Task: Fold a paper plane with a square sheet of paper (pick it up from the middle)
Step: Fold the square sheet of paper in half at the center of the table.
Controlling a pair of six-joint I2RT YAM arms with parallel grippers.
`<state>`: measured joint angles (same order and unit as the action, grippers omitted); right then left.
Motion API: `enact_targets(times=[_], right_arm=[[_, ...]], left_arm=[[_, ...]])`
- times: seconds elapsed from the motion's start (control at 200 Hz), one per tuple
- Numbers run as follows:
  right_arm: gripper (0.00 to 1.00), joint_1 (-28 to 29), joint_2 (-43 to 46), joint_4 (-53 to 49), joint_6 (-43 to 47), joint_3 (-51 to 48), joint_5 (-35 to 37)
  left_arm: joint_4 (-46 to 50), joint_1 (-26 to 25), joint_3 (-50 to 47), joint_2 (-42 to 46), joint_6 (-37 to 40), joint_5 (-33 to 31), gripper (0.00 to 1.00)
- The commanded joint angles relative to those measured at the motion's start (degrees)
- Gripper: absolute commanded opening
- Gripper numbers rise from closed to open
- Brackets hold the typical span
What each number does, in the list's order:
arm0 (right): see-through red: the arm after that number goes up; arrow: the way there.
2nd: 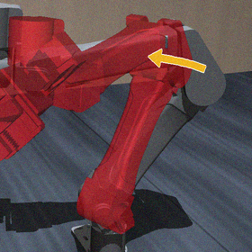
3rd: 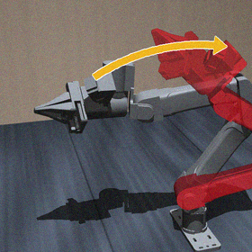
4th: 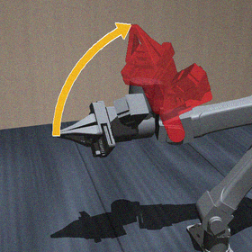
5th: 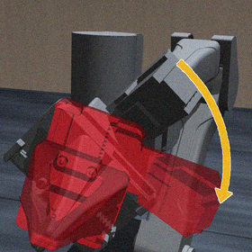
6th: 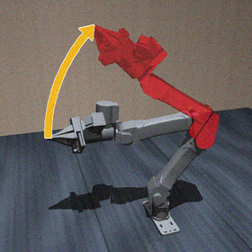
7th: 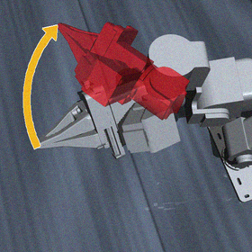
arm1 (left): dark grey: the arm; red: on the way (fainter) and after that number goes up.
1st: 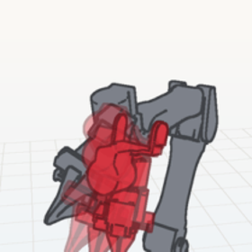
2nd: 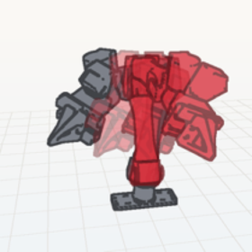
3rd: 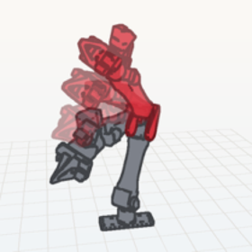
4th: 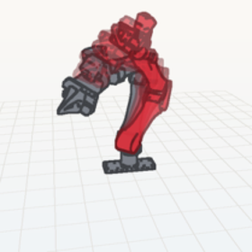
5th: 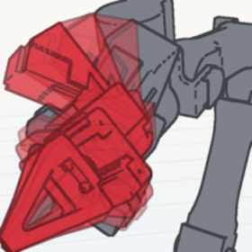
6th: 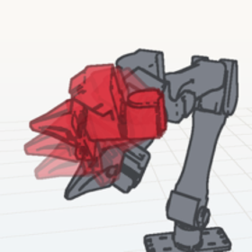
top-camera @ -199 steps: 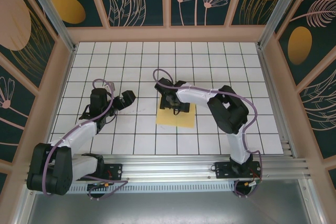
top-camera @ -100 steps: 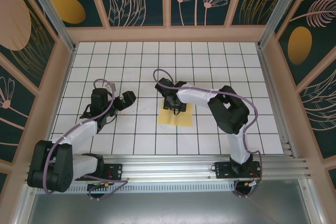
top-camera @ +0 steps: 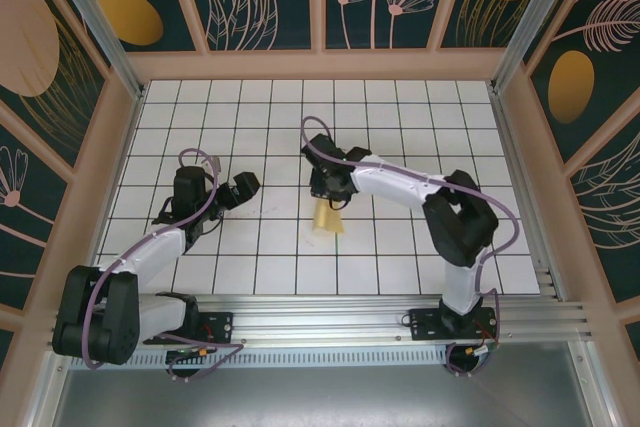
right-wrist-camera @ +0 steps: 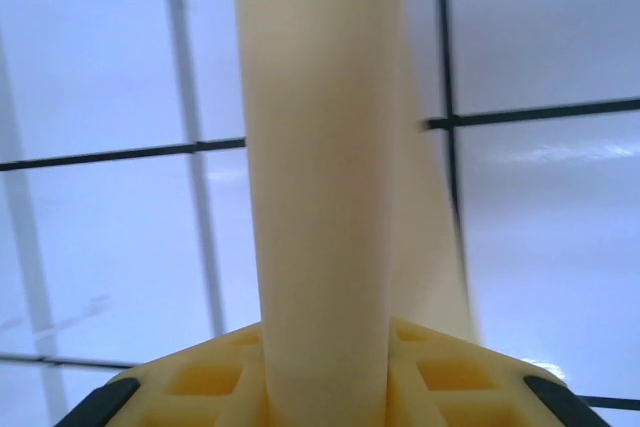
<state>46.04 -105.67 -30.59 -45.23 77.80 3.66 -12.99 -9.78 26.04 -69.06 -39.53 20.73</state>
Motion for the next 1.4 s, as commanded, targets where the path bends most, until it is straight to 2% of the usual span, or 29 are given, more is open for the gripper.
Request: enact_targets(times=[0.0, 0.185, 0.275, 0.585, 0.891, 0.931, 1.061, 1.196, 1.396], right_arm=[[0.29, -2.13, 5.28, 9.3, 0.19, -3.76, -9.77], [0.32, -7.09, 12.81, 32.0, -5.19, -16.44, -27.23], [0.33, -9.43, 12.54, 35.21, -6.26, -20.22, -30.78], [0.38, -13.31, 7.7, 31.21, 0.46, -26.33, -28.48], [0.62, -14.36, 10.41, 24.7, 6.88, -28.3, -21.87], [0.65, -16.27, 10.71, 24.5, 7.12, -28.64, -21.44], [0.67, -16.84, 10.67, 22.97, 7.31, -29.53, -18.81], [0.71, -17.03, 10.53, 22.61, 7.52, -29.65, -18.91], [0.73, -16.95, 10.6, 19.15, 10.4, -28.93, -19.79]], left_arm=[[0.32, -0.41, 1.64, -0.38, -0.81, 2.2, 0.99], [-3.02, -0.41, 1.27, -0.45, -3.13, 7.28, 0.98], [-5.29, -0.39, 0.7, -0.45, -5.13, 8.89, 0.98], [-8.8, -1.81, 1.02, -1.51, -8.12, 13.35, 0.99], [-6.91, -10.5, 6.6, -6.97, -8.42, 7.9, 0.98], [-7.25, -11.89, 7.22, -7.96, -8.89, 7.1, 0.98], [-8.04, -15.11, 9.2, -11.17, -9.81, 5.28, 0.97], [-7.46, -17.1, 11.97, -14.6, -9.44, 5.75, 0.9], [-6.36, -18.84, 14.38, -17.41, -9.79, 4.35, 0.86]])
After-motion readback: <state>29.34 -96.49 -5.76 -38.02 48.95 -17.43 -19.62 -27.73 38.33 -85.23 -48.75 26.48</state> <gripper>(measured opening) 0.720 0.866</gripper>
